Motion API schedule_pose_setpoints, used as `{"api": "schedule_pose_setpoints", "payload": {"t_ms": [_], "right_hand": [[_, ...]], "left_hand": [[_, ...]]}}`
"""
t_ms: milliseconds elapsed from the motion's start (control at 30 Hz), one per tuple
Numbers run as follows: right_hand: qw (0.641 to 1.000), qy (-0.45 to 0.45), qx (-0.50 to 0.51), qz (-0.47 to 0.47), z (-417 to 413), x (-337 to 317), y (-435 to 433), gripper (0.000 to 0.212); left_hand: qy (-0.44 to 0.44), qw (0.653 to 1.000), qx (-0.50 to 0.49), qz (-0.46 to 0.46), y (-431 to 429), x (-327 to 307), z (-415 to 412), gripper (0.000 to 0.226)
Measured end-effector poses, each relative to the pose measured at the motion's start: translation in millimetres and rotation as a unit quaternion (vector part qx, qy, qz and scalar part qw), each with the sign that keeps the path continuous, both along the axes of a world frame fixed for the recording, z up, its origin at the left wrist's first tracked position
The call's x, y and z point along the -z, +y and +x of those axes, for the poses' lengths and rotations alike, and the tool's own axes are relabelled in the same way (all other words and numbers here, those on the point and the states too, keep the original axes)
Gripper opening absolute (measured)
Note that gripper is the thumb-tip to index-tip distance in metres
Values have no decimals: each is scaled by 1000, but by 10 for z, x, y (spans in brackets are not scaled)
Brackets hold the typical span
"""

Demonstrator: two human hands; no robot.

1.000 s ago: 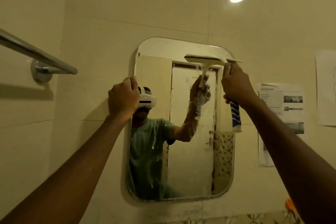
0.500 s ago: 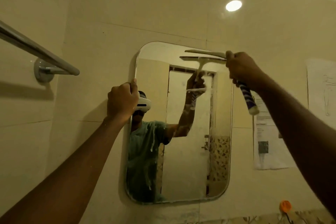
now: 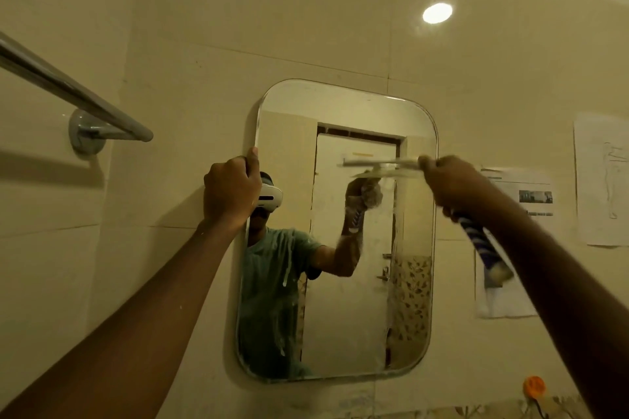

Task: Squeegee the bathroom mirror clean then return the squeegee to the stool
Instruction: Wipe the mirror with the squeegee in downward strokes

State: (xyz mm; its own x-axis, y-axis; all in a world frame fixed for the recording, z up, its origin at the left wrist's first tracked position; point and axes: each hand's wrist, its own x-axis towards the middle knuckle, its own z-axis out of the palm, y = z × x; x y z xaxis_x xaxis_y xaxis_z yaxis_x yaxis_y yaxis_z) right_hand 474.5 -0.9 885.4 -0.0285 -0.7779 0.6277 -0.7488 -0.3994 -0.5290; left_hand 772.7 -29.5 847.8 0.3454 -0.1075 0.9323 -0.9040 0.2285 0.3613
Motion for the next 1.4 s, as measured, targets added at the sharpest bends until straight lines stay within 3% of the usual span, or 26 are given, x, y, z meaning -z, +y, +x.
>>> {"api": "schedule_pose_setpoints", "payload": {"t_ms": [100,233,500,600,933,1267,1400], "right_hand": [[998,-26,7,-52,-59,-510,-13,41],[997,-61,2,-42,-98,-771,-94,44],[998,-42,-35,-28,-18,470,-209,46],[999,-14,-33,8,-55,597,-116,45],[994,-87,-3,-68,-129,-742,-178,41],[998,-35,-40,-24,-84,666,-233,51],[999,-26,-29,-26,-100,310,-161,48]], "left_hand": [[-5,1000,-6,-11,-32,19,4,57],[-2,1000,-22,-16,-68,39,17,57],[10,1000,-5,-23,-88,85,28,56],[-1,999,-26,-22,-71,122,17,58],[-21,996,-80,-41,-145,212,0,59],[10,996,-84,-39,-136,217,-49,62],[10,996,-85,-27,-144,223,-49,66]]}}
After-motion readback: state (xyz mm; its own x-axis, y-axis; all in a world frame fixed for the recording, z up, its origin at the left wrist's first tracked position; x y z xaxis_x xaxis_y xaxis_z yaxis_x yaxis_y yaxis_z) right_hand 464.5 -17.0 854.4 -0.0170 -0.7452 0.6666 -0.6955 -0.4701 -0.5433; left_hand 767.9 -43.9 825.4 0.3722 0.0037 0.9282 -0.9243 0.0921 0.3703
